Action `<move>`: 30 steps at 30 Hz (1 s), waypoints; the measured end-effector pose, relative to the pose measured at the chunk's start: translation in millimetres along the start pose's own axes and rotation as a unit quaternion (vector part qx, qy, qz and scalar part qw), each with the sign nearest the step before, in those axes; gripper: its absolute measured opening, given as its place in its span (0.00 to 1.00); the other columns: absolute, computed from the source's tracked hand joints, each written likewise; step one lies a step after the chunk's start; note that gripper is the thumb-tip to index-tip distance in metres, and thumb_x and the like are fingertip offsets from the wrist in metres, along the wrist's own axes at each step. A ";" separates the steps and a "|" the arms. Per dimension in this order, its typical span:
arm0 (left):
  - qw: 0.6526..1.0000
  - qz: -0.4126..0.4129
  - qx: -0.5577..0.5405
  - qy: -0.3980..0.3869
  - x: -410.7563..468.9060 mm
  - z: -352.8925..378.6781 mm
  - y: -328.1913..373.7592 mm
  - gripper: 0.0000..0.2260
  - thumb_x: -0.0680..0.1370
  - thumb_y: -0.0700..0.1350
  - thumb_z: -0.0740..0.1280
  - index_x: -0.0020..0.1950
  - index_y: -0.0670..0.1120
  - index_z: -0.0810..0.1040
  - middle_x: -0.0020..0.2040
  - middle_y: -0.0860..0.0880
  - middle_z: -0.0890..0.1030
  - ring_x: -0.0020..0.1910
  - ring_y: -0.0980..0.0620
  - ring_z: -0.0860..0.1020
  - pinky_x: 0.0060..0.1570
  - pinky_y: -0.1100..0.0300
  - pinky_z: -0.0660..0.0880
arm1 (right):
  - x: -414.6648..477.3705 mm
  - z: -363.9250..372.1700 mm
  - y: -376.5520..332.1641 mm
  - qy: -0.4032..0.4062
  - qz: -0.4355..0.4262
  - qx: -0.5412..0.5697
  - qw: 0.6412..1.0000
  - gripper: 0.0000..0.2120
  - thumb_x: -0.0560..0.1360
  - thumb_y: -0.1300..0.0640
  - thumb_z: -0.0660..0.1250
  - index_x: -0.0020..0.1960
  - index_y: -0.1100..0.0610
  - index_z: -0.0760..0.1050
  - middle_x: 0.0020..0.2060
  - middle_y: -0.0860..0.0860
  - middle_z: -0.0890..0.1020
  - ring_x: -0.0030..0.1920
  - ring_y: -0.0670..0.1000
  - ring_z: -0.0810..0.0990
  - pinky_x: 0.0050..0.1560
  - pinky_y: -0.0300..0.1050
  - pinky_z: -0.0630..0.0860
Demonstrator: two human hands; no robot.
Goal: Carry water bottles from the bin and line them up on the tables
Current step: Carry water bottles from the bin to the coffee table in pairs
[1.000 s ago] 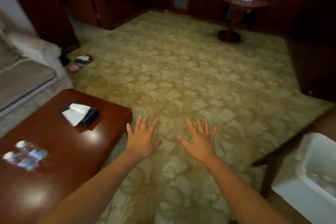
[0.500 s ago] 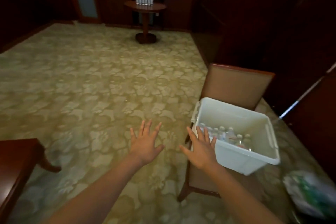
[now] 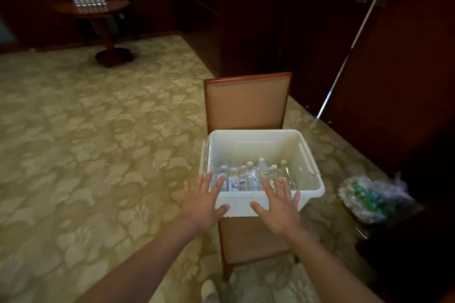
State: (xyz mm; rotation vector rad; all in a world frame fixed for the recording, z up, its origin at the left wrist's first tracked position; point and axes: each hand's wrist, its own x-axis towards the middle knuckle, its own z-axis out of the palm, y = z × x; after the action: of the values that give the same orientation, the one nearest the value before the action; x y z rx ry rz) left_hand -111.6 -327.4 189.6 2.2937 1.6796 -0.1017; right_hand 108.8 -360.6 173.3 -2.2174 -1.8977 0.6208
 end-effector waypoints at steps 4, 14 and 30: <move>0.999 0.033 -0.008 -0.010 58.9 -2.5 8.6 0.34 0.80 0.65 0.54 0.80 0.58 0.40 0.81 0.49 0.41 0.79 0.46 0.37 0.74 0.38 0.38 | 35.5 -11.7 14.2 0.007 0.028 -0.005 1.000 0.35 0.79 0.35 0.56 0.80 0.41 0.45 0.81 0.50 0.42 0.79 0.55 0.34 0.75 0.61 0.33; 0.994 0.053 -0.068 -0.071 162.4 12.8 17.3 0.33 0.80 0.62 0.57 0.80 0.55 0.45 0.81 0.48 0.48 0.80 0.46 0.45 0.76 0.42 0.44 | 117.9 -20.3 47.6 -0.040 0.076 0.037 0.996 0.37 0.78 0.35 0.60 0.80 0.39 0.44 0.81 0.49 0.43 0.80 0.54 0.37 0.77 0.61 0.37; 0.951 -0.107 -0.197 -0.214 311.6 108.6 20.1 0.33 0.77 0.58 0.66 0.77 0.54 0.56 0.73 0.50 0.69 0.69 0.45 0.71 0.61 0.52 0.71 | 322.6 47.9 132.1 -0.219 0.087 0.039 0.971 0.38 0.78 0.40 0.63 0.81 0.47 0.49 0.81 0.49 0.53 0.80 0.56 0.40 0.78 0.61 0.40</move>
State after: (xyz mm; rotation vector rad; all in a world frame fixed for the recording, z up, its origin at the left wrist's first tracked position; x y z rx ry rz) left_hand 18.4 -76.0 18.5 1.6539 1.5441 -0.2634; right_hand 244.6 -78.3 13.1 -2.3580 -1.8206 1.2842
